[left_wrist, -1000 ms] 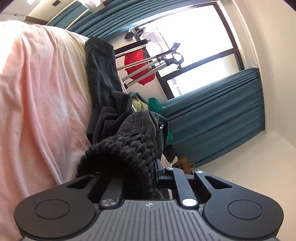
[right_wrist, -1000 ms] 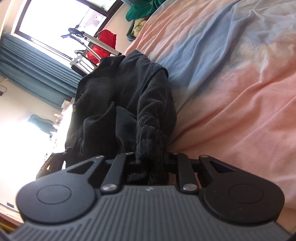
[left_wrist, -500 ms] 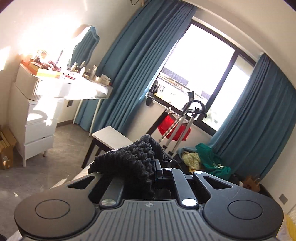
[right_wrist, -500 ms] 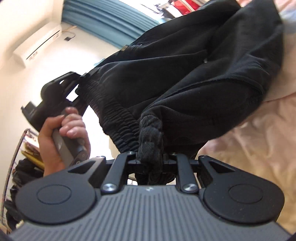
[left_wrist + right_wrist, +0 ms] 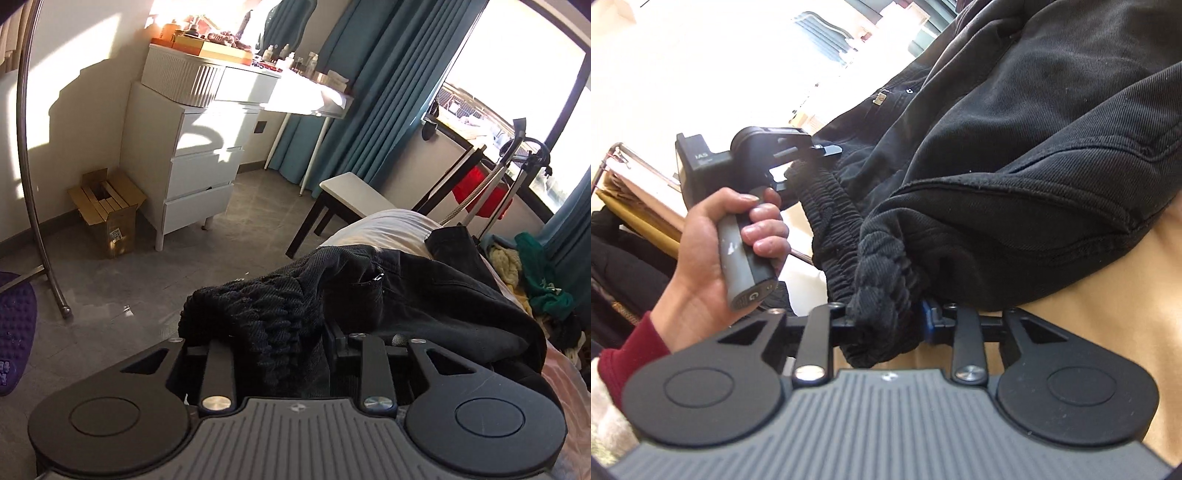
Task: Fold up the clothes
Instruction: 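Lay the sweatpants flat on the bed and open both grippers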
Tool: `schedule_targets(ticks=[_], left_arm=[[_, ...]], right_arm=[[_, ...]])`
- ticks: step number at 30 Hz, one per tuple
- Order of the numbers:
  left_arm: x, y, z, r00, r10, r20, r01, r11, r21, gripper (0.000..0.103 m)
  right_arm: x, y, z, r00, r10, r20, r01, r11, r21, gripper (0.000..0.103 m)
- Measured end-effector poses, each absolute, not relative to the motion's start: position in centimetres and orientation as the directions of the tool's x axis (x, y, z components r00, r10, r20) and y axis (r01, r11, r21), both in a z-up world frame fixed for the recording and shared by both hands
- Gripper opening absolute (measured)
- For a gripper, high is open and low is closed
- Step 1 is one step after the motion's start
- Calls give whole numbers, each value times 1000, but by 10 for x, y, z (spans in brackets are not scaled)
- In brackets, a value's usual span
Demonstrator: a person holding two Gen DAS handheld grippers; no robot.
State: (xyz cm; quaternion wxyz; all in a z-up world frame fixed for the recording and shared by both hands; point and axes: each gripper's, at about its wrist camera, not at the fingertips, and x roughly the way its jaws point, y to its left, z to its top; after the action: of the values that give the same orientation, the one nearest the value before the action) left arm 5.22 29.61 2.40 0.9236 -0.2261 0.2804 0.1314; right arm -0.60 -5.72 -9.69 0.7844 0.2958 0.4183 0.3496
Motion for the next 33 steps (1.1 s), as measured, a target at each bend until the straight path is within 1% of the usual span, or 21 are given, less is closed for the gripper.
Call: schedule_targets(ticks=[1,2,3,4,7,10,18,23,26,27,29,30,33], left_arm=[[49,301,16,797,120,-592,-380,861,-337,58],[43,300,13,794,123,-595,-380,865,-329,69],[32,286,18,807,121,-579,-361,876,-319,76],[22,272,22,818,119,-562,-342,887,-309,85],[-9,230,36,852,109,-512,-284,918,-276,87],[-39,189,49,882,96,-461,-227,944,-239,97],[-120,77,83,944,35,-327,-79,989,-122,100],[-138,6,68,952,-47,-301,23,996,-84,100],[-147,-14,43,966,-97,-240,75,992,-98,100],[-150,-17,33,966,-114,-231,90,990,-111,101],[-152,-17,13,952,-147,-267,108,982,-153,101],[-152,-17,5,946,-159,-283,115,980,-165,101],[-147,-17,0,946,-142,-293,107,985,-135,101]], right_arm=[[-5,-60,-93,403,798,-447,-306,578,757,66],[-9,-65,-88,407,799,-443,-317,579,752,73],[-14,-70,-83,415,797,-438,-331,581,744,84],[-20,-76,-78,423,796,-433,-345,583,736,84],[-36,-90,-56,465,755,-463,-408,647,644,84],[-54,-114,-39,530,718,-451,-441,688,577,84],[-59,-178,7,720,569,-397,-385,804,453,84],[-71,-231,19,811,456,-367,-326,873,363,84],[-91,-255,9,900,327,-287,-239,923,302,84],[-97,-261,2,917,297,-268,-213,929,301,84],[-105,-273,-13,933,250,-257,-163,934,318,84],[-104,-276,-19,931,240,-275,-143,934,328,84],[-100,-278,-23,934,223,-279,-126,936,328,84]])
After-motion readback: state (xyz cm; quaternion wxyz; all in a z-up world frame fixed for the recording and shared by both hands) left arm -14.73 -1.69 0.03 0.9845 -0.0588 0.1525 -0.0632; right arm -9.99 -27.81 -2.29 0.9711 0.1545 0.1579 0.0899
